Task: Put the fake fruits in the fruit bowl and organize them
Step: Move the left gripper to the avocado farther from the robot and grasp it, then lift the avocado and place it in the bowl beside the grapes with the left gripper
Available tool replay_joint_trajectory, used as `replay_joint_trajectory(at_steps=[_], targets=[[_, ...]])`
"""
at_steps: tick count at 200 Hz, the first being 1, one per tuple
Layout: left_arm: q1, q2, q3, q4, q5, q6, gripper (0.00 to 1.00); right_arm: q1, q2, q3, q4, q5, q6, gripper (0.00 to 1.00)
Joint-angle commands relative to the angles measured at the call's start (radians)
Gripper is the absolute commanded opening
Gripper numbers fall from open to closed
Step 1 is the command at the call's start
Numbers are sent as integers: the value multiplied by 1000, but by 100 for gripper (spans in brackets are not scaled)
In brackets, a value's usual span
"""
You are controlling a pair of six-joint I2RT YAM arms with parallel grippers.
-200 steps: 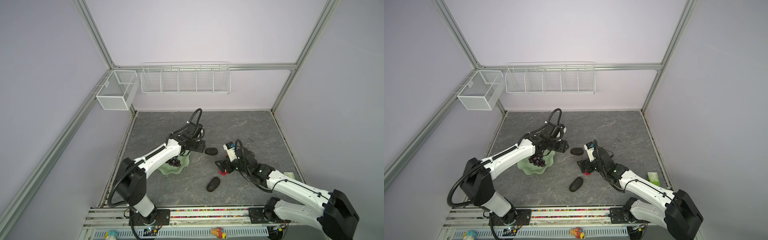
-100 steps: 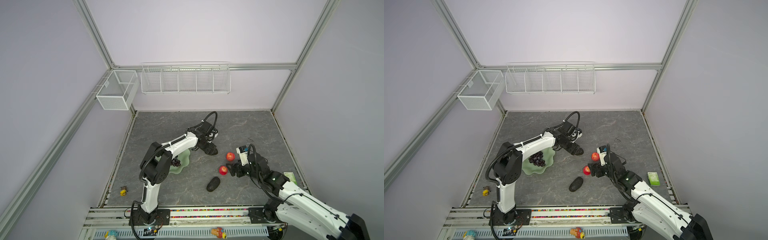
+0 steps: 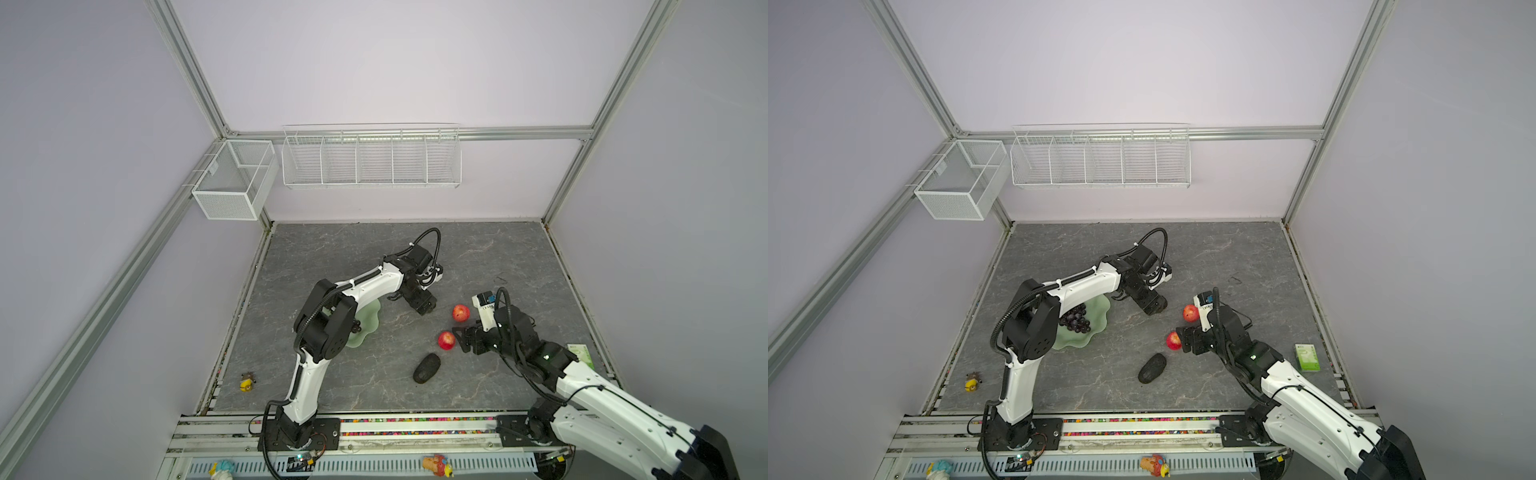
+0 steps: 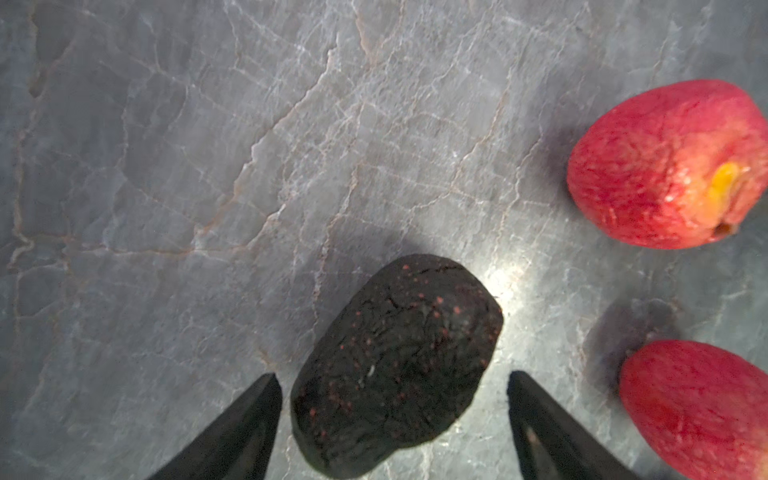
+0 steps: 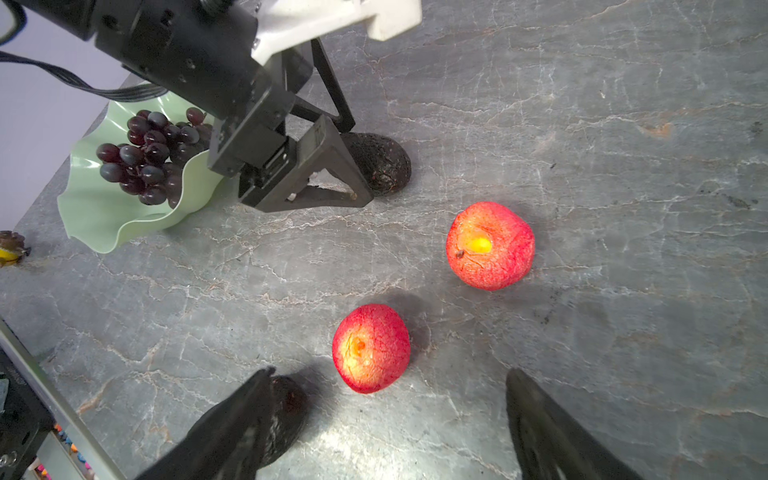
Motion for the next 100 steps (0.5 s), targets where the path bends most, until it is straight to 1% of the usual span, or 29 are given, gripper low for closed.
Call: replay_joint_trajectory(at_steps=[1,16,32,44,59,69,76,85,100], targets=[[-15,21,18,9,13,16,72,-4,2,2,-10,5,2,89],[-15,25,15,10,20,14,62,-5,-7,6,-18,3,2,89],[-15,34,19,1,19,15,57,-5,-24,0,-20,8,4,88],[-14,40,20,-6,19,19,57,-5,-34,-5,-24,13,4,89],[-15,45,20,-10,24,18,61,-5,-43,-8,-29,15,3,89],[-16,46,17,-5,25,11,61,-5,-43,-10,-29,16,2,89],[-16,44,14,0,26,8,58,-5,-40,-9,-26,17,1,89],[-17,33,8,8,25,0,48,-5,-34,-8,-22,16,0,89],[-17,-10,-16,38,25,-17,43,-6,-18,2,-19,6,-1,89]])
